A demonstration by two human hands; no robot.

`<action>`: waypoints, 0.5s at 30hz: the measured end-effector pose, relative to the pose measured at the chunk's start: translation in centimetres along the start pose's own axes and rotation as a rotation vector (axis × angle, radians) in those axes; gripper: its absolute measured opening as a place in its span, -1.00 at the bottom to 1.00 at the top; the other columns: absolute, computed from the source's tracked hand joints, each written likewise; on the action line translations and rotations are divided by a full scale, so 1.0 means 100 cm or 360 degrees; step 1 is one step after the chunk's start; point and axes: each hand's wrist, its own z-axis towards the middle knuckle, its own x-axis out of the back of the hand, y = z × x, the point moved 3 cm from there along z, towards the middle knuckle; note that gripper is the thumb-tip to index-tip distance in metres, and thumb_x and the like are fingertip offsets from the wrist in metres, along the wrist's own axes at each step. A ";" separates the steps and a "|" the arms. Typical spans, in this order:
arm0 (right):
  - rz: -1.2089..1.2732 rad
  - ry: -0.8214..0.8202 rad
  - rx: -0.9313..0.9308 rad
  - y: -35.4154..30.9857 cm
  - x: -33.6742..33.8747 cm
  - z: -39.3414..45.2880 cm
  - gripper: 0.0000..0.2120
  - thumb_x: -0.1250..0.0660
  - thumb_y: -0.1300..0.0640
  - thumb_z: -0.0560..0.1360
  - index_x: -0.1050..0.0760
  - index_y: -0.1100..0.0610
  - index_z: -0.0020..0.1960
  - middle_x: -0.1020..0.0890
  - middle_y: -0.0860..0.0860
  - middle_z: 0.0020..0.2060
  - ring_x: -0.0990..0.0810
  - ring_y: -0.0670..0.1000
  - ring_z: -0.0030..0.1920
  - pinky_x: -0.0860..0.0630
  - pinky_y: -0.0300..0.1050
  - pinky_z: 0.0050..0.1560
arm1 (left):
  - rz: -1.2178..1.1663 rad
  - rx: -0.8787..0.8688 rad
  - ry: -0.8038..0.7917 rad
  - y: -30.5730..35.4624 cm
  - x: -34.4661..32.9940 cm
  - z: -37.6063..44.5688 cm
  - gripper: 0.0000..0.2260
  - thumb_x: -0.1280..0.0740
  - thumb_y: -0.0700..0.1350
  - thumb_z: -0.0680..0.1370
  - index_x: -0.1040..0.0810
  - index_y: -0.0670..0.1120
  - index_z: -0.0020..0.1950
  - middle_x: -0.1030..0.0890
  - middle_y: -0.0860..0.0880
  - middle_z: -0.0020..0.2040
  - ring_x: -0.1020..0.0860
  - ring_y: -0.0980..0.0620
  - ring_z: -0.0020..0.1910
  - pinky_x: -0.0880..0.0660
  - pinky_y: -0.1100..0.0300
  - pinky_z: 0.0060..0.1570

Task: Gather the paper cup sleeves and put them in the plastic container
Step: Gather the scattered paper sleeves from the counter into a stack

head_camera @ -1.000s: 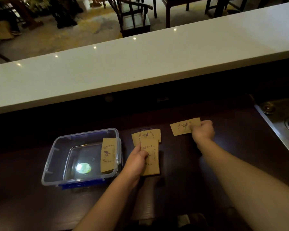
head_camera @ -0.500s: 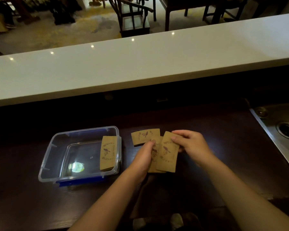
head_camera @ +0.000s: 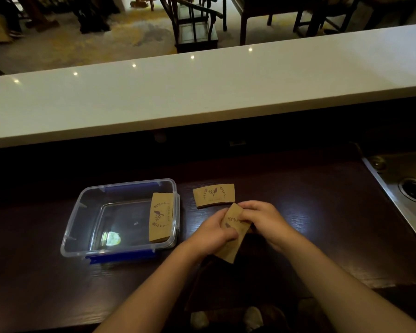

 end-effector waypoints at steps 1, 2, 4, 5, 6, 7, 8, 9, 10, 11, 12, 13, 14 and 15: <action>0.0017 0.0024 -0.0011 0.001 0.000 0.000 -0.77 -0.32 0.34 0.41 -0.66 0.05 -0.15 -0.73 0.02 -0.27 -0.69 -0.09 -0.28 -0.56 -0.23 -0.34 | 0.0162 -0.0020 0.0029 0.000 0.002 0.001 -0.42 -0.37 -0.09 0.36 -0.37 0.10 0.37 -0.60 -0.01 0.11 -0.58 0.00 0.06 -0.53 0.02 0.10; 0.0043 0.0076 -0.0022 0.001 0.000 0.001 -0.78 -0.32 0.35 0.42 -0.63 0.08 -0.12 -0.72 0.04 -0.25 -0.69 -0.07 -0.27 -0.57 -0.21 -0.34 | 0.0376 -0.0041 0.0071 0.000 0.004 0.001 -0.33 -0.40 -0.01 0.35 -0.27 0.07 0.44 -0.54 0.00 0.18 -0.55 0.01 0.11 -0.52 0.07 0.09; 0.0191 0.0162 -0.0066 0.005 0.001 0.004 -0.84 -0.31 0.37 0.45 -0.58 0.18 -0.05 -0.70 0.11 -0.21 -0.70 -0.03 -0.26 -0.60 -0.16 -0.32 | 0.0861 -0.0072 0.0165 -0.001 0.009 0.004 -0.09 -0.43 0.21 0.28 -0.07 0.05 0.52 -0.38 0.00 0.30 -0.43 0.00 0.25 -0.41 0.16 0.07; 0.0290 0.0187 -0.0091 0.006 0.001 0.005 -0.85 -0.30 0.37 0.46 -0.56 0.22 -0.02 -0.70 0.14 -0.19 -0.71 0.00 -0.24 -0.61 -0.14 -0.31 | 0.1080 -0.0095 0.0213 -0.001 0.011 0.005 -0.05 -0.43 0.26 0.27 -0.02 0.06 0.52 -0.34 -0.01 0.34 -0.40 -0.03 0.28 -0.41 0.14 0.08; 0.0381 0.0208 -0.0116 0.006 0.000 0.007 -0.85 -0.29 0.37 0.47 -0.54 0.25 0.01 -0.69 0.17 -0.15 -0.71 0.02 -0.21 -0.63 -0.12 -0.29 | 0.1269 -0.0128 0.0267 0.000 0.014 0.007 -0.05 -0.43 0.24 0.28 0.00 0.05 0.52 -0.33 -0.04 0.36 -0.38 -0.06 0.30 -0.42 0.09 0.12; 0.0440 0.0233 -0.0132 0.006 -0.001 0.011 -0.85 -0.29 0.37 0.47 -0.52 0.27 0.03 -0.69 0.18 -0.12 -0.71 0.05 -0.16 -0.64 -0.09 -0.26 | 0.1423 -0.0159 0.0316 0.001 0.018 0.010 -0.08 -0.43 0.18 0.32 0.00 0.02 0.52 -0.33 -0.07 0.37 -0.37 -0.09 0.30 -0.43 0.04 0.15; 0.0478 0.0252 -0.0136 0.004 -0.002 0.014 -0.84 -0.30 0.36 0.47 -0.51 0.27 0.05 -0.69 0.19 -0.09 -0.71 0.07 -0.13 -0.64 -0.08 -0.23 | 0.1537 -0.0181 0.0356 0.003 0.022 0.014 -0.12 -0.43 0.12 0.35 -0.02 -0.01 0.53 -0.35 -0.10 0.38 -0.37 -0.11 0.31 -0.43 0.00 0.18; 0.0474 0.0272 -0.0127 0.001 -0.003 0.019 -0.83 -0.30 0.35 0.47 -0.51 0.26 0.05 -0.69 0.18 -0.09 -0.71 0.06 -0.12 -0.64 -0.09 -0.23 | 0.1615 -0.0192 0.0382 0.007 0.027 0.019 -0.16 -0.42 0.06 0.37 -0.04 -0.05 0.52 -0.36 -0.12 0.38 -0.37 -0.13 0.31 -0.43 -0.02 0.19; 0.0425 0.0303 -0.0112 -0.002 -0.005 0.024 -0.83 -0.31 0.34 0.46 -0.52 0.23 0.04 -0.69 0.15 -0.10 -0.70 0.04 -0.14 -0.63 -0.12 -0.25 | 0.1670 -0.0200 0.0398 0.012 0.032 0.025 -0.19 -0.42 0.02 0.39 -0.07 -0.07 0.52 -0.36 -0.13 0.38 -0.37 -0.15 0.31 -0.44 -0.05 0.20; 0.0330 0.0343 -0.0096 -0.005 -0.006 0.031 -0.83 -0.32 0.31 0.45 -0.52 0.20 0.04 -0.69 0.13 -0.10 -0.70 0.02 -0.15 -0.60 -0.14 -0.27 | 0.1715 -0.0215 0.0410 0.016 0.037 0.032 -0.24 -0.41 -0.01 0.40 -0.12 -0.10 0.50 -0.37 -0.14 0.37 -0.37 -0.16 0.31 -0.45 -0.07 0.19; 0.0223 0.0383 -0.0079 -0.008 -0.007 0.038 -0.81 -0.33 0.28 0.44 -0.53 0.17 0.05 -0.69 0.11 -0.10 -0.68 0.01 -0.14 -0.57 -0.16 -0.29 | 0.1760 -0.0239 0.0425 0.021 0.043 0.038 -0.28 -0.41 -0.04 0.40 -0.16 -0.11 0.48 -0.38 -0.14 0.36 -0.37 -0.16 0.31 -0.47 -0.08 0.17; 0.0133 0.0416 -0.0061 -0.011 -0.007 0.045 -0.79 -0.33 0.25 0.43 -0.53 0.16 0.07 -0.68 0.10 -0.08 -0.67 0.01 -0.12 -0.55 -0.17 -0.30 | 0.1794 -0.0257 0.0440 0.026 0.048 0.044 -0.31 -0.42 -0.05 0.41 -0.19 -0.12 0.46 -0.38 -0.14 0.35 -0.37 -0.16 0.30 -0.48 -0.09 0.15; 0.0072 0.0443 -0.0042 -0.014 -0.008 0.052 -0.77 -0.34 0.24 0.42 -0.53 0.15 0.08 -0.67 0.09 -0.07 -0.66 0.01 -0.11 -0.53 -0.17 -0.31 | 0.1815 -0.0268 0.0450 0.030 0.053 0.050 -0.32 -0.42 -0.06 0.41 -0.20 -0.12 0.46 -0.38 -0.13 0.34 -0.36 -0.15 0.30 -0.48 -0.09 0.14; 0.0028 0.0466 -0.0024 -0.017 -0.009 0.059 -0.77 -0.34 0.23 0.41 -0.53 0.14 0.07 -0.67 0.09 -0.07 -0.66 0.01 -0.11 -0.54 -0.17 -0.31 | 0.1828 -0.0264 0.0451 0.034 0.058 0.057 -0.32 -0.43 -0.06 0.41 -0.21 -0.12 0.45 -0.38 -0.12 0.34 -0.35 -0.15 0.30 -0.48 -0.09 0.14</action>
